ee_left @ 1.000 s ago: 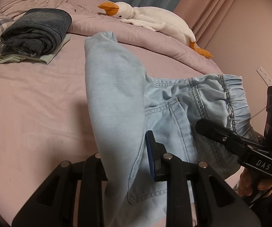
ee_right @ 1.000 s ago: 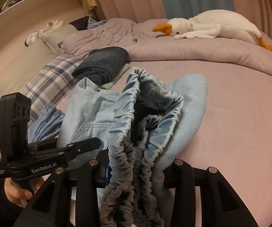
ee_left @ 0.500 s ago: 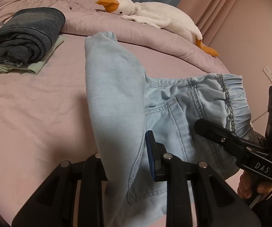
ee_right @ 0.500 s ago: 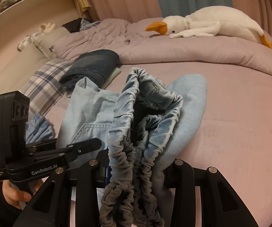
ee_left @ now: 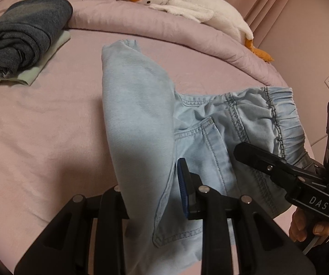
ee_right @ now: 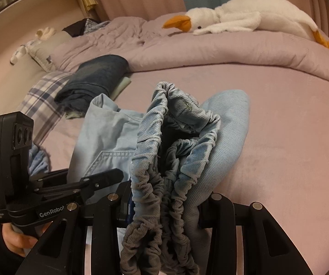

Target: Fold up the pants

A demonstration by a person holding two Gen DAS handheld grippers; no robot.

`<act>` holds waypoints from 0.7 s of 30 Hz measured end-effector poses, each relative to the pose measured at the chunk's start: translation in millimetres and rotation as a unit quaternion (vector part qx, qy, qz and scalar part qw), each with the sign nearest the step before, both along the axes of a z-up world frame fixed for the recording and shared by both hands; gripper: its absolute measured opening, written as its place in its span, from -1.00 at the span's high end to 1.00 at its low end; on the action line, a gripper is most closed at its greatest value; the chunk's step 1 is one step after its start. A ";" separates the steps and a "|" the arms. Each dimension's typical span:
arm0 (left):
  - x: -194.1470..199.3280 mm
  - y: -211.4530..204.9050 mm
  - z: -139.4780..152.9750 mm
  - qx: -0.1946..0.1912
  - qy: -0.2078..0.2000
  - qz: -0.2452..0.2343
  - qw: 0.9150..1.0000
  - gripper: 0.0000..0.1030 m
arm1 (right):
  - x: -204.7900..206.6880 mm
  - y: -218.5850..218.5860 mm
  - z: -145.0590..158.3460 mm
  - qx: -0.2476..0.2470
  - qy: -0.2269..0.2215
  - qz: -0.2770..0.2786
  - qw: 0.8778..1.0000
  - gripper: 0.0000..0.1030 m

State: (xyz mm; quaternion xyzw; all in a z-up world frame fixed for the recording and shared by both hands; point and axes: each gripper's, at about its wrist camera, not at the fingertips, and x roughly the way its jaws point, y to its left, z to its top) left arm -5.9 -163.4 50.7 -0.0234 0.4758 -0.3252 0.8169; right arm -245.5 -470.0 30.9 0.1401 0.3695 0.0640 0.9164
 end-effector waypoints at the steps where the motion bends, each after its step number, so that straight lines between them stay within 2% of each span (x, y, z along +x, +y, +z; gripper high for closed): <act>1: 0.9 -0.7 -2.3 0.002 0.001 0.000 1.000 0.53 | 2.0 -0.5 -1.7 0.001 0.003 0.000 1.000 0.21; 10: 7.2 -3.0 -17.1 0.023 0.002 0.000 1.000 0.48 | 12.1 -16.2 -17.9 0.029 0.024 -0.007 0.999 0.20; 11: 8.4 -2.5 -19.6 0.029 0.000 0.003 1.000 0.39 | 13.0 -20.1 -20.9 0.035 0.028 -0.010 0.999 0.20; 14: 9.7 -1.6 -24.5 0.034 -0.003 0.006 0.999 0.28 | 15.3 -29.7 -29.0 0.048 0.040 -0.019 0.998 0.20; 16: 10.2 -2.7 -26.6 0.038 -0.008 0.006 0.999 0.19 | 17.0 -36.3 -36.5 0.058 0.051 -0.024 0.997 0.08; 18: 9.3 -3.3 -28.2 0.049 -0.025 0.008 0.998 -0.09 | 18.4 -41.1 -43.7 0.065 0.062 -0.034 0.995 -0.06; 20: 7.9 -0.9 -29.2 0.062 -0.042 0.017 0.997 -0.27 | 16.4 -45.4 -48.1 0.076 0.063 -0.036 0.994 -0.08; 21: 7.4 1.5 -29.5 0.059 -0.041 0.017 0.997 -0.28 | 14.7 -46.8 -48.0 0.080 0.061 -0.036 0.994 -0.09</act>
